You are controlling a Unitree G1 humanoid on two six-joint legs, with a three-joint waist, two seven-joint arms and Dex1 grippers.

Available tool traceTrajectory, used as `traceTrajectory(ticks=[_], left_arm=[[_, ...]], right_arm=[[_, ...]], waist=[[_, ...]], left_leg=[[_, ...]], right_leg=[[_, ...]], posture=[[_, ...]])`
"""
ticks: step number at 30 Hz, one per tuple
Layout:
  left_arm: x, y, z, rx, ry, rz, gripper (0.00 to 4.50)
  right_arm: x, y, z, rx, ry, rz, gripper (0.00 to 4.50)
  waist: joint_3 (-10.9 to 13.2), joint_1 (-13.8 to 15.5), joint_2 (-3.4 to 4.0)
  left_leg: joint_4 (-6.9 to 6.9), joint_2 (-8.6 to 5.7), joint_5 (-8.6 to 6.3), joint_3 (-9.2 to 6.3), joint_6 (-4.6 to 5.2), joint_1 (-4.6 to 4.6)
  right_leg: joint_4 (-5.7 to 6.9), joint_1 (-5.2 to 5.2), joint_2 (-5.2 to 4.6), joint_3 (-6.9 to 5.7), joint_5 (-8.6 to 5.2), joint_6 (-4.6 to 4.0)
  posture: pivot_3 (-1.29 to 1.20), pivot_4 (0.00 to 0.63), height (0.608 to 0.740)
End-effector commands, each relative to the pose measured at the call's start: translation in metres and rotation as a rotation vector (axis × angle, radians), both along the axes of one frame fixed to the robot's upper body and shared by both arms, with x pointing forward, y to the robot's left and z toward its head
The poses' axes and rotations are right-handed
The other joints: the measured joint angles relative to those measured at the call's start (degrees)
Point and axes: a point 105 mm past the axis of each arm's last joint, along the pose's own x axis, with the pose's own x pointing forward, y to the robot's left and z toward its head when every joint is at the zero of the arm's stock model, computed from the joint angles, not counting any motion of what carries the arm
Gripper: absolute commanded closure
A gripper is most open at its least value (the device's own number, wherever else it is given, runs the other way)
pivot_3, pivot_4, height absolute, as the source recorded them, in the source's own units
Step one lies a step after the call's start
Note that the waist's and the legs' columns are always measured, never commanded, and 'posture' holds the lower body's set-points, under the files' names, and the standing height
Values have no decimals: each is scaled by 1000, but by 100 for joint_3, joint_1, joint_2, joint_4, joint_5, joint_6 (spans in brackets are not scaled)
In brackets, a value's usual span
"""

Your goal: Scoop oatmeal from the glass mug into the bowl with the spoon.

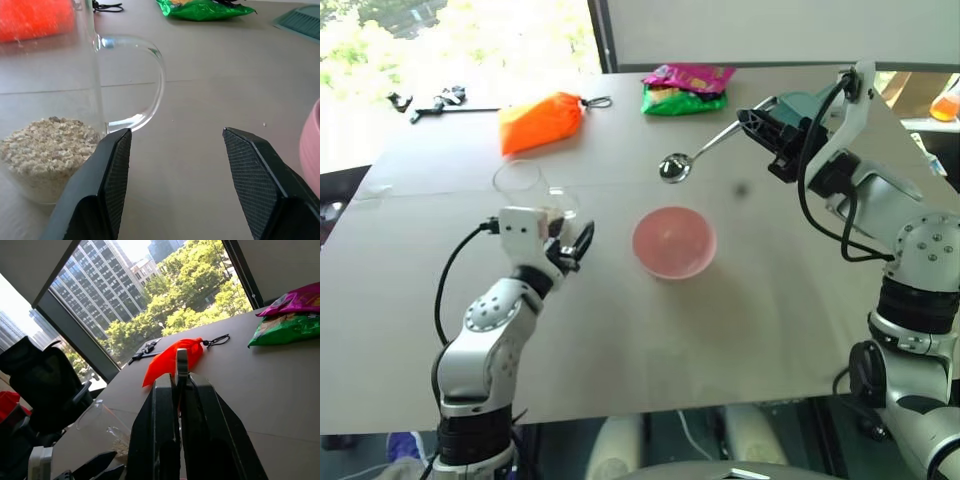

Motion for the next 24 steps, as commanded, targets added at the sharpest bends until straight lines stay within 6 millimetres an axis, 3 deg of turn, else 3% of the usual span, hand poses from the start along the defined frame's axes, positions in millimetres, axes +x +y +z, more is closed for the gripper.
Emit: traceTrajectory(ticks=[1,12,15,17,24], left_arm=[[9,0,11,13,-48,47,1521],[32,-9,14,15,-85,31,1521],[34,-11,13,14,-91,27,2422],[34,-11,13,15,-97,30,3373],[39,-11,17,17,-117,59,3373]], right_arm=[[-6,-1,14,17,-63,2,4500],[-7,-2,13,17,-63,-6,4500],[-7,-3,12,16,-61,-11,4500],[-7,-4,12,15,-60,-14,4500],[-7,-4,11,13,-56,-14,4500]], waist=[[0,19,0],[0,24,-1],[0,22,0],[0,25,-1],[0,27,-1]], left_leg=[[0,0,0,0,0,0],[2,-4,1,-1,-1,-2],[1,-3,1,-2,-1,-2],[1,-3,1,-2,-2,-2],[2,-4,1,-3,-2,-3]], right_leg=[[0,0,0,0,0,0],[-1,0,-2,-2,0,0],[-2,0,-1,-2,0,0],[-2,0,-1,-3,0,0],[-2,0,-2,-3,0,0]], posture=[[0,150,740],[0,150,740],[0,150,740],[0,150,740],[0,150,740]])
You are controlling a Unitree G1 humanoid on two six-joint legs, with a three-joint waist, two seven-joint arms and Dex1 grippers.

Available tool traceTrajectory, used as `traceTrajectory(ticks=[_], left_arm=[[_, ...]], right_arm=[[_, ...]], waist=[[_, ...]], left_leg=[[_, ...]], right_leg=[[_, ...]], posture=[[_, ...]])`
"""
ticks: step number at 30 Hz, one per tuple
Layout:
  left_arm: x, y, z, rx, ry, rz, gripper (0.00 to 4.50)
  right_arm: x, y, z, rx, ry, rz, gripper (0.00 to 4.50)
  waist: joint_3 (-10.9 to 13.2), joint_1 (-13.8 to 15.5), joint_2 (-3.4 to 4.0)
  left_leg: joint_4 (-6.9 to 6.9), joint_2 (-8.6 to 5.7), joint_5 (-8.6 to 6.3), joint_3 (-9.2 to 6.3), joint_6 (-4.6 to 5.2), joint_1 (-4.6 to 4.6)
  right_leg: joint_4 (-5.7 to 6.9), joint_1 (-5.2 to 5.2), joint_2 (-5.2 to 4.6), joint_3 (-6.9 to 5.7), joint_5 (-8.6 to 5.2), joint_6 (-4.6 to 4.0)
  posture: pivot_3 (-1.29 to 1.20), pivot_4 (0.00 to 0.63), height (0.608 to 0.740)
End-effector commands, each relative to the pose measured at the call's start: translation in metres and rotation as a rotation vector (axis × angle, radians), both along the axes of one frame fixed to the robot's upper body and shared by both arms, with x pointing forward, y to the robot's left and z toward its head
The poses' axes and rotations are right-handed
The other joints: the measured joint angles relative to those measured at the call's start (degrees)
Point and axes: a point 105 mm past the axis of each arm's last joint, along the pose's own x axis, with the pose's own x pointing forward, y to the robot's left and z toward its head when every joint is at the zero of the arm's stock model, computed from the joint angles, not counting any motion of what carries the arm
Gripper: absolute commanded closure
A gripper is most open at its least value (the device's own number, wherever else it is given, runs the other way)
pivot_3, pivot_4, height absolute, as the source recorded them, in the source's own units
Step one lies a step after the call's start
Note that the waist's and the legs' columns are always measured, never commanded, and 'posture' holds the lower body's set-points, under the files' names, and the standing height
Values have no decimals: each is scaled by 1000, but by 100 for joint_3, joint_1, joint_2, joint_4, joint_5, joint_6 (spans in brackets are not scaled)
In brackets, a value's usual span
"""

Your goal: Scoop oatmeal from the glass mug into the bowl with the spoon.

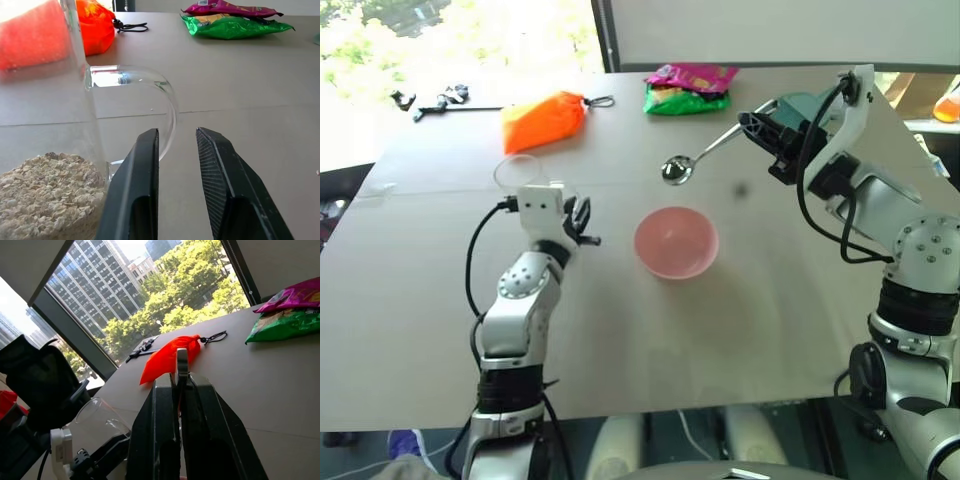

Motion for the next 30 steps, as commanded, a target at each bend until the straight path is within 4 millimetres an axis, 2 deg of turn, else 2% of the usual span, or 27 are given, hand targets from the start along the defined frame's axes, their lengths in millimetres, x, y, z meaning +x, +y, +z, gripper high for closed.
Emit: traceTrajectory(ticks=[1,9,13,23,30], left_arm=[[2,-1,15,9,-63,13,3373],[4,1,17,12,-70,27,3373],[4,2,17,10,-75,31,4444],[0,1,19,13,-77,11,4444],[-25,-18,21,7,-65,-256,4444]], right_arm=[[-8,-2,14,17,-68,0,4500],[-8,-1,14,16,-68,1,4500],[-9,-2,14,14,-68,-2,4500],[-8,-3,12,11,-66,-3,4500],[-8,-4,13,6,-68,-8,4500]], waist=[[0,-1,0],[0,-1,0],[0,1,0],[-1,3,1],[-1,0,1]], left_leg=[[0,0,0,0,0,0],[0,0,0,0,0,0],[0,0,0,0,0,0],[7,-1,0,-3,0,-3],[7,-1,0,-3,0,-3]], right_leg=[[0,0,0,0,0,0],[0,0,0,0,0,0],[0,0,0,0,0,0],[3,1,0,-2,0,0],[2,1,0,-2,0,0]], posture=[[0,150,740],[0,150,740],[0,150,740],[0,150,740],[0,150,740]])
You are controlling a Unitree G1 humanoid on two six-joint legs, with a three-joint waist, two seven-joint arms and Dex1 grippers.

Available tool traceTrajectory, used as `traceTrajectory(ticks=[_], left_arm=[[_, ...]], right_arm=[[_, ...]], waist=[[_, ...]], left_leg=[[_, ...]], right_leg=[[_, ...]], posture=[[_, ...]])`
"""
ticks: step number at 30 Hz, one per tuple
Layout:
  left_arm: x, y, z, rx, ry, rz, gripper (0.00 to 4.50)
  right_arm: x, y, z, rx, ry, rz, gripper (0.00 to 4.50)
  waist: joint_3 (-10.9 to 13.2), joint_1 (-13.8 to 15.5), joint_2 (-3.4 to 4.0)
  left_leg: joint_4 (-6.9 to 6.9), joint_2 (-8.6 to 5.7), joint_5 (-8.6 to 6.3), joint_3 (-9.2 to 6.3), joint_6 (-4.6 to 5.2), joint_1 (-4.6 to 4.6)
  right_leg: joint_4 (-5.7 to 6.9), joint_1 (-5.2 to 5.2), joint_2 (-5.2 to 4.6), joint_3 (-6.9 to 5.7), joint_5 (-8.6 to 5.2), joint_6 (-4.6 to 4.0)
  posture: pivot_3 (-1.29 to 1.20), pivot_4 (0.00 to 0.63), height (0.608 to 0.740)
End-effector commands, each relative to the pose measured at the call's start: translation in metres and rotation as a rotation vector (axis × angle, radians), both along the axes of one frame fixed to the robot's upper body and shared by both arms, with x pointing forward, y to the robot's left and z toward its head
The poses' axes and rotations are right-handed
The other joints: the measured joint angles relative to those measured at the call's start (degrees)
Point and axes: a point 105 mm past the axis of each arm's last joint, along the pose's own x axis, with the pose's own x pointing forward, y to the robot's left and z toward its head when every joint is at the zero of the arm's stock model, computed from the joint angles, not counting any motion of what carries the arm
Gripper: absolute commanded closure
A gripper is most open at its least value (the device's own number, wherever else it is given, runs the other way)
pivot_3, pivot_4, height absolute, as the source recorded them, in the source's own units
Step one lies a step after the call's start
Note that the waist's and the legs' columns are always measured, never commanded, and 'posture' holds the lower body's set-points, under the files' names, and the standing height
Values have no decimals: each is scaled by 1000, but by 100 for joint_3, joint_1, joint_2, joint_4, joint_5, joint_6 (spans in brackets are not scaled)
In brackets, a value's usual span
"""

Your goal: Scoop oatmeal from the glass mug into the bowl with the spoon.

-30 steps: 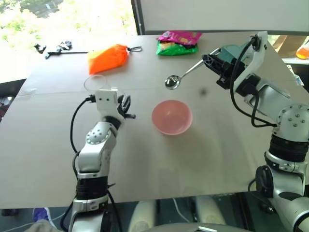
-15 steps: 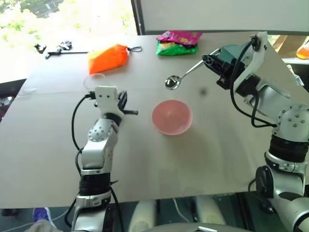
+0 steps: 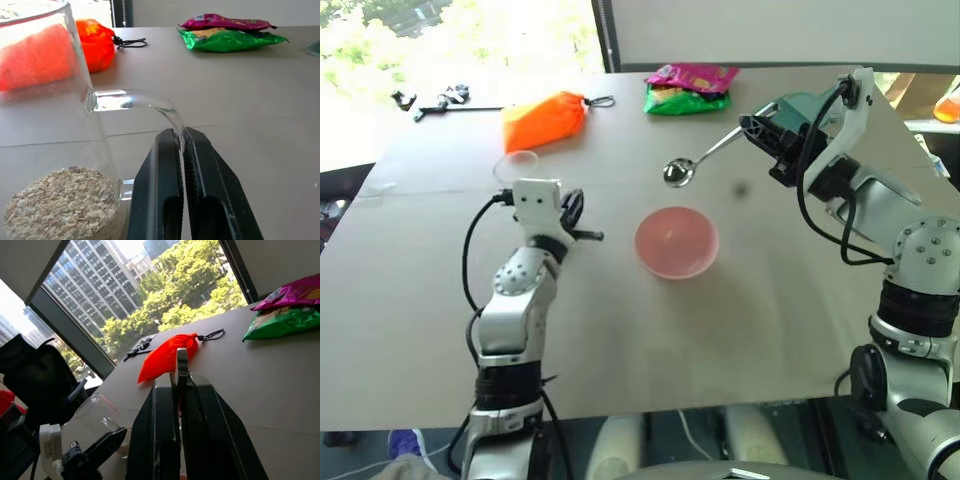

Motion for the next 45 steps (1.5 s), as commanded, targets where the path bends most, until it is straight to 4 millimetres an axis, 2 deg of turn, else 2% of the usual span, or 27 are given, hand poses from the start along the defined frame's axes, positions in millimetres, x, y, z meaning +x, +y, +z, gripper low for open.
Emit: traceTrajectory(ticks=[1,7,14,19,23,29,31,35,37,42,45], left_arm=[[-20,-16,13,-2,-39,-192,4444],[-50,-9,13,35,2,-420,4444],[-81,18,0,198,80,-673,4444],[-79,33,-7,320,57,-725,4444],[-75,35,-16,441,-17,-738,4444],[-72,32,-25,453,-62,-722,4444],[-75,28,-21,432,-59,-752,4444],[-75,23,-9,415,-62,-749,3164],[-74,20,-2,407,-68,-726,2128],[-80,12,14,354,-66,-654,41],[-90,9,19,311,-48,-608,41]], right_arm=[[-9,-2,15,11,-75,-1,4500],[-10,-5,14,11,-73,-11,4500],[-11,-6,13,9,-69,-18,4500],[-11,-7,12,7,-66,-20,4500],[-11,-7,12,5,-64,-22,4500],[-12,-7,11,-1,-61,-24,4500],[-13,-8,12,-6,-62,-26,4500],[-12,-8,12,-9,-62,-27,4500],[-12,-8,12,-9,-62,-25,4500],[-11,-6,11,-8,-59,-20,4500],[-11,-5,10,-6,-57,-12,4500]], waist=[[0,0,0],[0,-8,0],[3,-9,5],[4,-3,6],[4,-8,6],[3,-8,6],[3,-10,6],[3,-18,5],[3,-19,6],[3,-41,6],[3,-93,6]], left_leg=[[0,0,0,0,0,0],[-2,2,0,0,0,1],[-13,6,-1,2,1,7],[-14,6,-2,2,3,8],[-16,6,-2,1,3,7],[-16,7,-2,0,3,7],[-16,7,-2,-1,4,8],[-16,6,-13,-1,23,7],[-16,6,-13,-2,23,7],[-16,7,-13,-1,23,7],[-16,9,-13,-2,23,7]], right_leg=[[0,0,0,0,0,0],[-1,-1,1,0,0,0],[-2,-2,4,2,-1,-1],[-4,-2,4,1,-1,-1],[-5,-2,4,1,-1,-1],[-4,-2,2,0,0,-1],[-4,-2,3,0,0,-1],[-4,-2,2,0,0,0],[-4,-2,3,0,0,0],[-3,-2,2,1,0,0],[-3,-2,3,1,0,0]], posture=[[0,150,740],[0,150,740],[0,150,740],[0,150,740],[0,150,740],[0,150,740],[0,150,740],[0,150,740],[0,150,740],[0,150,740],[0,150,740]])
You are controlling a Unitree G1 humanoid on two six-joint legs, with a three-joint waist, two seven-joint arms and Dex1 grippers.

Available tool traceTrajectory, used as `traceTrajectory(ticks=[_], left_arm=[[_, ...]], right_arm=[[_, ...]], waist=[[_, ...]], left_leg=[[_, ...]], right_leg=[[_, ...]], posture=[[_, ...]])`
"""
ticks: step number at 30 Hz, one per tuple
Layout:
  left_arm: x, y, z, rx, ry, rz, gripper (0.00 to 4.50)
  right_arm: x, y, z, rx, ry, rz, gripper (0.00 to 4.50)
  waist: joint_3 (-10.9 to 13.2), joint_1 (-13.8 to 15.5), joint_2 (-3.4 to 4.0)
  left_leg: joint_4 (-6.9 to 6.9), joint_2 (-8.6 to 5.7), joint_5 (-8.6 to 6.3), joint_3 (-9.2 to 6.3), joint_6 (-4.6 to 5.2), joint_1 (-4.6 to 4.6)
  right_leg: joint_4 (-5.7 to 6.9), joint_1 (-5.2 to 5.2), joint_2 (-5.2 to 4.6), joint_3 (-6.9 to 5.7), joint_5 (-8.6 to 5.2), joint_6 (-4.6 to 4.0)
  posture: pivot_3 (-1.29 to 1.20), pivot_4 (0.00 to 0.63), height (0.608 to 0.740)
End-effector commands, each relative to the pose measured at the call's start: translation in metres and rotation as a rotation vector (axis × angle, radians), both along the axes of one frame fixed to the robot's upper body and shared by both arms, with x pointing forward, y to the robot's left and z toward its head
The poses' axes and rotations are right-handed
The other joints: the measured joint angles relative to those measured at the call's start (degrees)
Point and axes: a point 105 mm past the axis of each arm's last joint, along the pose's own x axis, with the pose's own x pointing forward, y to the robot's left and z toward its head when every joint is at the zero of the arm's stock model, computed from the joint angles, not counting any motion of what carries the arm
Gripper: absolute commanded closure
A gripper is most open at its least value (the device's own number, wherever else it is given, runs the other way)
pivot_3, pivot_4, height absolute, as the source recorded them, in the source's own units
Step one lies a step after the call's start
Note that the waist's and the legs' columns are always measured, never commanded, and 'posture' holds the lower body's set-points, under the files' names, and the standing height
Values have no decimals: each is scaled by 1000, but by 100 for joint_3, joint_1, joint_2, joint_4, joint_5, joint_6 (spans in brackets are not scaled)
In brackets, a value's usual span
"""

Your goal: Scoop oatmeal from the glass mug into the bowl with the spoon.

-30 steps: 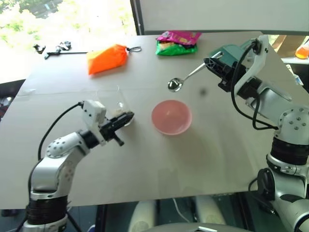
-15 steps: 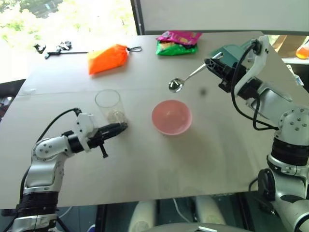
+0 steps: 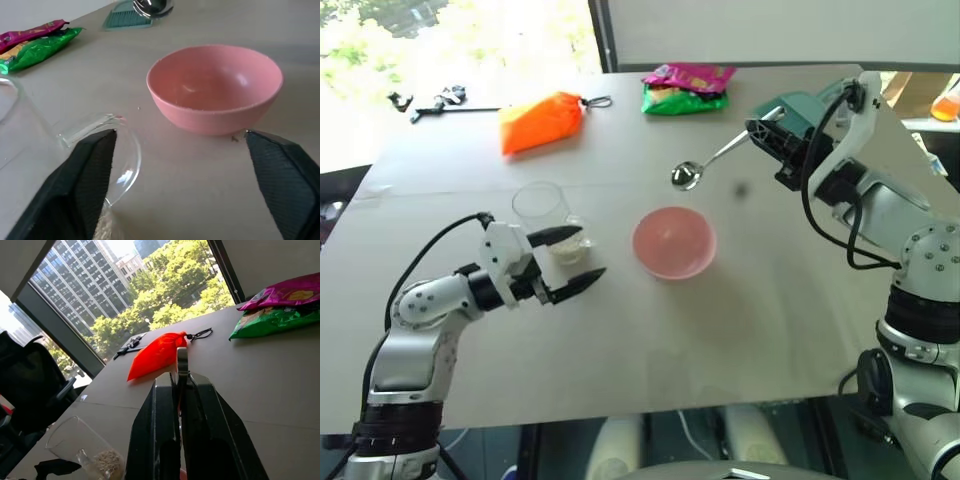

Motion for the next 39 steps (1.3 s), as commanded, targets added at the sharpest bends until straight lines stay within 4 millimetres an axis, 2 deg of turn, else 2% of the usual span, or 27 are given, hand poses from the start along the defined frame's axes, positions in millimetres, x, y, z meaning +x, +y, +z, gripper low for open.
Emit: traceTrajectory(ticks=[1,8,14,19,28,33,39], left_arm=[[-13,-1,18,-36,-24,68,41],[-27,-6,13,-104,27,177,41],[-31,-5,-6,-188,111,342,41],[-30,-6,-19,-228,149,390,41],[-29,-26,8,-492,153,363,41],[-21,-28,10,-471,114,512,41],[-25,-34,-9,-356,169,665,41]], right_arm=[[-5,1,12,21,-53,20,4500],[-2,6,11,22,-52,49,4500],[1,9,12,14,-54,71,4500],[2,9,13,7,-60,73,4500],[1,5,14,-6,-72,56,4500],[0,3,14,-12,-72,52,4500],[2,4,14,-18,-69,56,4500]], waist=[[0,-36,0],[0,-61,0],[0,-57,0],[0,-26,0],[-1,-8,-1],[-1,-7,-2],[-1,-11,-2]], left_leg=[[0,0,0,1,0,0],[0,-1,-1,4,2,3],[0,0,-1,8,2,2],[0,-1,-1,7,2,2],[2,-1,-1,8,1,2],[6,-2,0,9,1,2],[8,-3,1,11,-2,1]], right_leg=[[0,0,0,1,0,0],[2,1,1,3,0,0],[0,1,1,7,0,0],[2,1,0,5,0,0],[2,2,0,5,0,0],[2,3,0,6,0,0],[2,4,0,9,0,0]], posture=[[0,150,740],[0,150,740],[0,150,740],[0,150,740],[0,150,740],[0,150,740],[0,150,740]])
